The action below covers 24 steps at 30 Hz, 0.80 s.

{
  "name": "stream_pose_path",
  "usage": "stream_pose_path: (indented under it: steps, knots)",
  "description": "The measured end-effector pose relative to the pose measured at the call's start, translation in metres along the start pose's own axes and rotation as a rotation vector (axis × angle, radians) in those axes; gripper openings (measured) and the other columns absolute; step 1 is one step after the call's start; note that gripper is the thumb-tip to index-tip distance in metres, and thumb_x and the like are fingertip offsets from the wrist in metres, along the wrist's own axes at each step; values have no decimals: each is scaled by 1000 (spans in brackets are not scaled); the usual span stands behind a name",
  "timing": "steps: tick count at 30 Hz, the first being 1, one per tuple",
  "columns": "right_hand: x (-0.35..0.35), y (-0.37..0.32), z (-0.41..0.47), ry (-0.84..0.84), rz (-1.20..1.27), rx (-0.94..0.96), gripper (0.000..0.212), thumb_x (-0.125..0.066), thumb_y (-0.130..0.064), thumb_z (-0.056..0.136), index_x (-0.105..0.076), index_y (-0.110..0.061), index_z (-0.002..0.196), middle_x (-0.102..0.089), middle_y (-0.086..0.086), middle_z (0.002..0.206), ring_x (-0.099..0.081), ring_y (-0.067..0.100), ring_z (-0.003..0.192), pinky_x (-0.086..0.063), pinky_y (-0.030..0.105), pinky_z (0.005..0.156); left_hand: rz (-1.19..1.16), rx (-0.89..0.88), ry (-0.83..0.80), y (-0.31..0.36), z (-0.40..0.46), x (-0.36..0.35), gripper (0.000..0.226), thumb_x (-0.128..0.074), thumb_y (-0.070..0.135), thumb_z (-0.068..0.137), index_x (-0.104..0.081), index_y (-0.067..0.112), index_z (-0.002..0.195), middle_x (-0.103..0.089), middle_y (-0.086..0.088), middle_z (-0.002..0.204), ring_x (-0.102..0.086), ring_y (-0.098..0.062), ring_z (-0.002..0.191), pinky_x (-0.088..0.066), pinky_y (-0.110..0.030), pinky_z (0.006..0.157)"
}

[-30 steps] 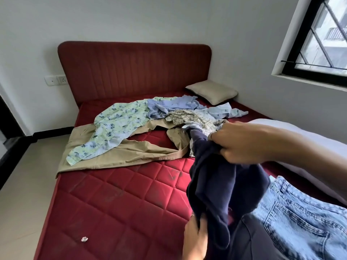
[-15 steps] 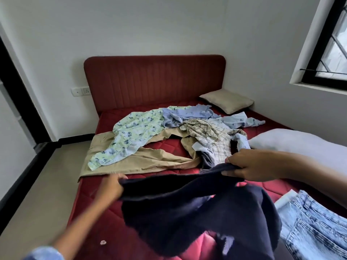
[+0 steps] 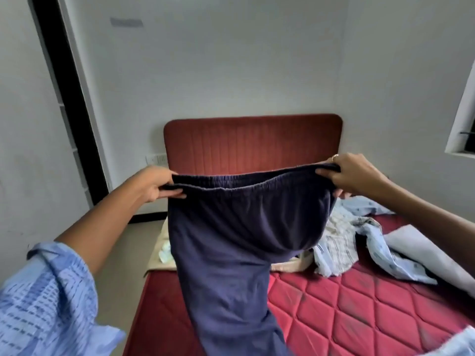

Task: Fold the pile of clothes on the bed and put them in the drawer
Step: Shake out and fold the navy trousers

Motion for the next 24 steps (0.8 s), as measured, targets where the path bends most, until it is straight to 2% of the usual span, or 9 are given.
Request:
stream_pose_path:
  steps: [2,4,6,8,11,13,16,20,24]
  knots:
    - [23,-3,20,72,212,-104,22,-60,-26,94,-63,-7,82,-65,5,55,-67,20,47,-43,15,38,-151,-117,38,39,6,-3,36,-29,-18,91,-52,4,75,-51,-17,102,-61,-30,80,-53,-22,41]
    - [47,-5,38,146,439,-190,20,-63,-24,93,-61,-4,89,-66,11,75,-65,20,42,-46,19,35,-264,-213,73,82,6,-3,34,-29,-17,91,-52,5,77,-48,-18,111,-54,-31,101,-53,-24,41]
    - [75,-13,52,232,546,-216,21,-64,-22,92,-60,-2,90,-64,13,86,-64,19,40,-45,18,33,-322,-305,96,123,-1,-1,34,-30,-17,91,-52,3,76,-50,-16,101,-54,-29,96,-53,-24,41]
    - [113,-27,70,323,598,-181,18,-65,-19,91,-59,-3,85,-67,10,79,-63,14,39,-42,15,33,-365,-415,110,171,-14,2,34,-31,-18,91,-52,1,73,-52,-14,88,-56,-25,82,-53,-23,41]
    - [177,-54,90,469,666,-92,18,-64,-15,91,-62,2,94,-67,13,89,-66,14,44,-52,21,40,-414,-598,187,240,-39,19,31,-36,-20,87,-53,0,71,-57,-12,83,-61,-20,70,-53,-23,43]
    - [222,-77,100,586,714,-9,13,-64,-14,91,-61,-1,90,-63,12,91,-66,14,45,-57,26,48,-484,-693,236,281,-60,35,24,-40,-18,85,-54,1,77,-58,-12,85,-61,-19,71,-54,-24,45]
    - [282,-115,104,756,712,99,10,-62,-15,91,-61,-5,91,-60,7,83,-65,13,46,-56,24,47,-522,-800,282,331,-100,60,17,-48,-12,81,-54,2,87,-51,-9,88,-56,-18,81,-57,-25,51]
    - [337,-145,103,881,725,160,19,-63,-17,88,-65,0,97,-66,16,95,-69,28,72,-61,39,66,-268,-938,233,375,-145,77,23,-47,-14,74,-50,8,66,-49,-6,74,-52,-15,75,-54,-22,74]
    - [357,-160,83,975,738,182,15,-64,-22,83,-63,-7,86,-68,17,94,-68,31,81,-58,45,76,26,-1118,303,392,-178,88,20,-63,-8,83,-63,10,91,-61,-7,87,-60,-12,73,-54,-13,65]
Point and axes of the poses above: each hand's wrist, its own z-axis towards the middle knuckle, its own x-axis out of the back of the hand, y = z × x, the point moved 6 cm from there along z, towards the middle knuckle
